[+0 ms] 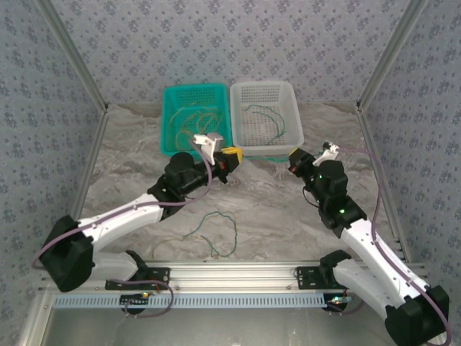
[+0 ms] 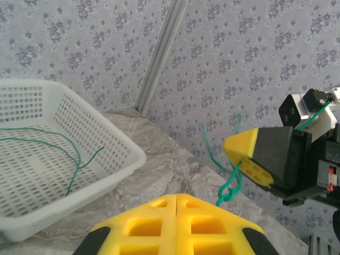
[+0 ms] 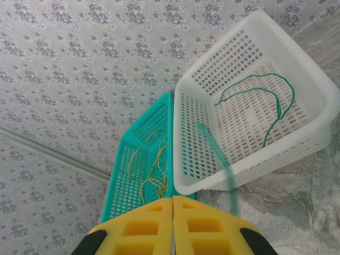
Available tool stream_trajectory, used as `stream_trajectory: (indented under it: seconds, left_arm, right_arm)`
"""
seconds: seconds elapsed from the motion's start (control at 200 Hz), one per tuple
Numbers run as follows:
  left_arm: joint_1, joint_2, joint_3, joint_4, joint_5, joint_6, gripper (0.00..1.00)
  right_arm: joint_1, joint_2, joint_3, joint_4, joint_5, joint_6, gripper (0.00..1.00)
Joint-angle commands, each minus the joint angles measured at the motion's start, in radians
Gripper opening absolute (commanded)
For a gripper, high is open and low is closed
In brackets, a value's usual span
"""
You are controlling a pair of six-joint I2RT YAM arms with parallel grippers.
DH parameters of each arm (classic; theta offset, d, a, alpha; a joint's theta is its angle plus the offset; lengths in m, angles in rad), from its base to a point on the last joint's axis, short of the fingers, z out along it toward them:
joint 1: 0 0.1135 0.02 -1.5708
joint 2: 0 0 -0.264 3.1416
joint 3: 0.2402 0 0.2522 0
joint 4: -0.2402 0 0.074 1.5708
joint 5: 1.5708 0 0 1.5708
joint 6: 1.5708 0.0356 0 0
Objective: Untangle the cables
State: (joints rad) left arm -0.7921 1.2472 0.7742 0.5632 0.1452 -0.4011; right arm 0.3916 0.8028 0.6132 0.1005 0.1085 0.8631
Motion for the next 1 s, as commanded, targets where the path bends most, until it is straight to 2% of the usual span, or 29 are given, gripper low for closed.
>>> stream_trajectory:
  seconds: [0.0, 0.125, 0.275, 0.37, 0.47, 0.555, 0.645, 0.69, 0.795, 0.87, 0.994]
  left_arm:
    - [0.106, -0.138, -0.049, -0.082, -0.154, 0.061, 0.0]
    - [0.173, -0.211, -0.101, -0.128, -0.161, 0.058, 0.0]
    - [0.204, -0.272, -0.121, -0.192, -0.191, 0.099, 0.0]
    - [0.229, -0.328, -0.141, -0.226, -0.256, 0.109, 0.0]
    - [0.274, -0.402, -0.156, -0.302, -0.387, 0.088, 0.0]
    - [0.343, -0.455, -0.161, -0.328, -0.294, 0.055, 0.0]
    - [0.349, -0.485, -0.147, -0.335, -0.202, 0.051, 0.0]
    - [0.349, -0.489, -0.138, -0.334, -0.146, 0.04, 0.0]
    - [0.332, -0.495, -0.117, -0.315, -0.057, 0.017, 0.0]
    - [0.308, -0.497, -0.096, -0.302, -0.027, 0.028, 0.0]
    - [0.261, -0.484, -0.052, -0.27, -0.014, 0.045, 0.0]
  right_arm:
    - [-0.128, -0.05, 0.0, -0.152, 0.274, -0.044, 0.0]
    - [-0.162, -0.078, 0.003, -0.164, 0.25, -0.058, 0.0]
    - [-0.194, -0.098, 0.022, -0.199, 0.243, -0.085, 0.0]
    - [-0.231, -0.119, 0.044, -0.266, 0.267, -0.093, 0.0]
    - [-0.312, -0.121, 0.085, -0.357, 0.278, -0.098, 0.0]
    - [-0.39, -0.109, 0.109, -0.318, 0.167, -0.145, 0.0]
    - [-0.402, -0.075, 0.126, -0.218, -0.012, -0.181, 0.0]
    - [-0.397, -0.029, 0.159, -0.184, -0.091, -0.197, 0.0]
    - [-0.359, 0.149, 0.26, -0.159, -0.176, -0.225, 0.0]
    - [-0.326, 0.319, 0.359, -0.158, -0.216, -0.225, 0.0]
    - [-0.244, 0.631, 0.588, -0.149, -0.271, -0.309, 0.0]
